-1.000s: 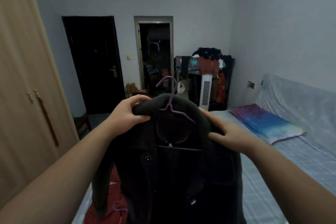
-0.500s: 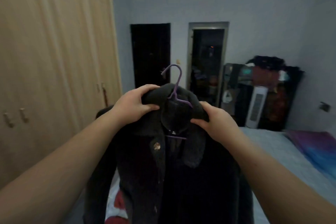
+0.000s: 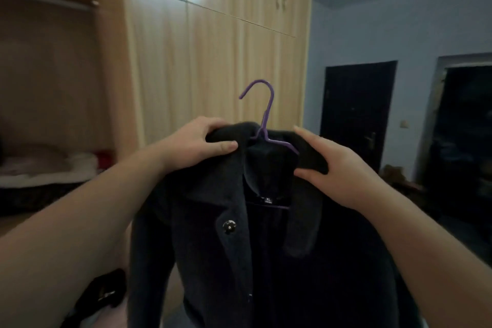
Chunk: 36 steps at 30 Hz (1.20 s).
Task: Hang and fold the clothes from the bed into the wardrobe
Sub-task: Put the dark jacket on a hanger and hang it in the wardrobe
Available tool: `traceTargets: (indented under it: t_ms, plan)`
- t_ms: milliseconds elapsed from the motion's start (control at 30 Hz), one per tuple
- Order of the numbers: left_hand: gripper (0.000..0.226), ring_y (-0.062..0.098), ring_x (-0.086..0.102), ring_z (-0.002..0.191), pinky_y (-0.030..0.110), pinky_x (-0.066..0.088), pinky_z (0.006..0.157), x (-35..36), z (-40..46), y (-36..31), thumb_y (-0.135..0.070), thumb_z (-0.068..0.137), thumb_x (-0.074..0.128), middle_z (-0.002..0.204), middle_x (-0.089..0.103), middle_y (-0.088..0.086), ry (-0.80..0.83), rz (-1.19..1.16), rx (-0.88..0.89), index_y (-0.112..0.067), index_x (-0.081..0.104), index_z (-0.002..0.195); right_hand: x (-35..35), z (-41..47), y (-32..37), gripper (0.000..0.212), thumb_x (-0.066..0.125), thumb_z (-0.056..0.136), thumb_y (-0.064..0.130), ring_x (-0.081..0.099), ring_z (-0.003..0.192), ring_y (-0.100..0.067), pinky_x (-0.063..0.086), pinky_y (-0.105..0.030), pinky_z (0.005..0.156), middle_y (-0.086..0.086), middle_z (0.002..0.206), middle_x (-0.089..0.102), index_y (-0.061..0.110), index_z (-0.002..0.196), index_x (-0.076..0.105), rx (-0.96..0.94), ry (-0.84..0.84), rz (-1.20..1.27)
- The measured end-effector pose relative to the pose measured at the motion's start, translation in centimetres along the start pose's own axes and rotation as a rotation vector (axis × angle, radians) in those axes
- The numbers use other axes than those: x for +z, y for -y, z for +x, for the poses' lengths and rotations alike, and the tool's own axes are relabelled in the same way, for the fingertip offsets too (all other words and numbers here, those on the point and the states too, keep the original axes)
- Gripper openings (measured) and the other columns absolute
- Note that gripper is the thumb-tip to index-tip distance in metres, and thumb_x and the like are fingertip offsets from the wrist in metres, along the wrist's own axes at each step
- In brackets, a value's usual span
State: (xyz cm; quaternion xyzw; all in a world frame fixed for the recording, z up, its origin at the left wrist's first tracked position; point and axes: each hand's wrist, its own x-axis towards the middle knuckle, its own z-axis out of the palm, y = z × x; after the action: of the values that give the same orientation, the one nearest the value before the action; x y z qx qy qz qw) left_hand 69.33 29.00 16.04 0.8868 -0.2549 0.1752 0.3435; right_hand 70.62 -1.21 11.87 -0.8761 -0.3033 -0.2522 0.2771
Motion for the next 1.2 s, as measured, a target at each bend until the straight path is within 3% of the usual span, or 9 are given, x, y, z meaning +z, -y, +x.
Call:
traceTargets:
  t_ms: [200,300,400,533,700,800,1000,1100,1200]
  plan:
    - [0.033,0.005,0.067,0.099,0.03,0.053,0.091,-10.8,-6.4,3.3,-0.043,0.083,0.067,0.104,0.072,-0.011,-0.182,0.197,-0.077,-0.031,0.067,0.114,3.5,7.2,8.8,0.057,0.08,0.079,0.037,0.063,0.092,0.011,0.047,-0.005,0.072,0.027,0.103,0.065,0.052,0.124,0.047,-0.076,0.237,0.135]
    - [0.03,0.0,0.064,0.096,0.026,0.05,0.09,-16.0,-10.7,5.5,-0.023,0.089,0.071,0.103,0.069,-0.013,-0.328,0.292,-0.042,-0.027,0.062,0.118,7.1,10.8,14.0,0.076,0.085,0.076,0.033,0.063,0.108,0.003,0.049,-0.017,0.09,0.02,0.119,0.066,0.045,0.139,0.043,-0.093,0.376,0.324]
    - [0.038,-0.009,0.06,0.097,0.013,0.045,0.087,-21.1,-15.1,7.9,-0.015,0.087,0.071,0.101,0.066,-0.025,-0.463,0.347,-0.009,-0.032,0.058,0.118,11.5,13.9,19.8,0.062,0.08,0.074,0.027,0.068,0.111,-0.016,0.052,-0.035,0.096,0.006,0.118,0.072,0.031,0.132,0.058,-0.115,0.497,0.527]
    - [0.035,-0.007,0.06,0.102,0.013,0.046,0.092,-28.1,-19.7,12.1,-0.013,0.089,0.07,0.108,0.066,-0.021,-0.473,0.372,-0.044,-0.03,0.061,0.118,17.8,17.6,28.2,0.031,0.078,0.084,0.029,0.069,0.097,-0.005,0.053,-0.028,0.089,0.016,0.101,0.073,0.039,0.11,0.064,-0.215,0.313,0.347]
    - [0.028,0.011,0.067,0.096,0.022,0.055,0.08,-36.7,-24.6,17.1,-0.006,0.095,0.059,0.106,0.071,0.001,-0.274,-0.036,-0.323,-0.018,0.063,0.12,24.9,20.0,36.6,0.036,0.067,0.085,0.052,0.064,0.094,-0.016,0.053,-0.035,0.081,0.015,0.1,0.066,0.042,0.118,0.058,-0.306,0.054,0.069]
    - [0.036,0.023,0.067,0.106,0.032,0.055,0.09,-40.7,-26.3,19.6,-0.012,0.085,0.065,0.116,0.071,0.007,-0.227,-0.183,-0.471,-0.019,0.065,0.12,27.5,20.7,39.9,0.034,0.06,0.086,0.057,0.063,0.09,-0.018,0.049,-0.033,0.069,0.018,0.091,0.058,0.04,0.115,0.056,-0.369,-0.091,-0.092]
    - [0.06,0.012,0.044,0.128,0.029,0.033,0.113,-41.2,-28.6,23.2,-0.044,0.093,0.055,0.136,0.042,-0.003,-0.439,0.659,-0.104,-0.03,0.035,0.148,30.0,24.0,41.9,0.04,0.055,0.087,0.062,0.066,0.094,-0.023,0.053,-0.036,0.072,0.011,0.101,0.066,0.039,0.119,0.053,-0.317,-0.151,-0.11]
    - [0.099,0.017,0.03,0.14,0.035,0.03,0.116,-40.0,-29.1,25.7,-0.066,0.081,0.06,0.155,0.021,-0.007,-0.366,0.859,-0.196,-0.037,0.001,0.155,30.8,25.8,42.1,0.04,0.057,0.086,0.062,0.066,0.095,-0.023,0.054,-0.037,0.075,0.01,0.1,0.067,0.039,0.119,0.054,-0.284,-0.131,-0.067]
    - [0.096,0.024,0.041,0.133,0.041,0.041,0.108,-40.9,-27.4,28.4,-0.061,0.083,0.064,0.15,0.029,-0.005,-0.394,0.922,-0.226,-0.035,0.005,0.154,32.6,27.5,41.9,0.041,0.059,0.085,0.064,0.066,0.096,-0.021,0.053,-0.035,0.077,0.012,0.098,0.065,0.041,0.12,0.056,-0.268,-0.049,-0.015]
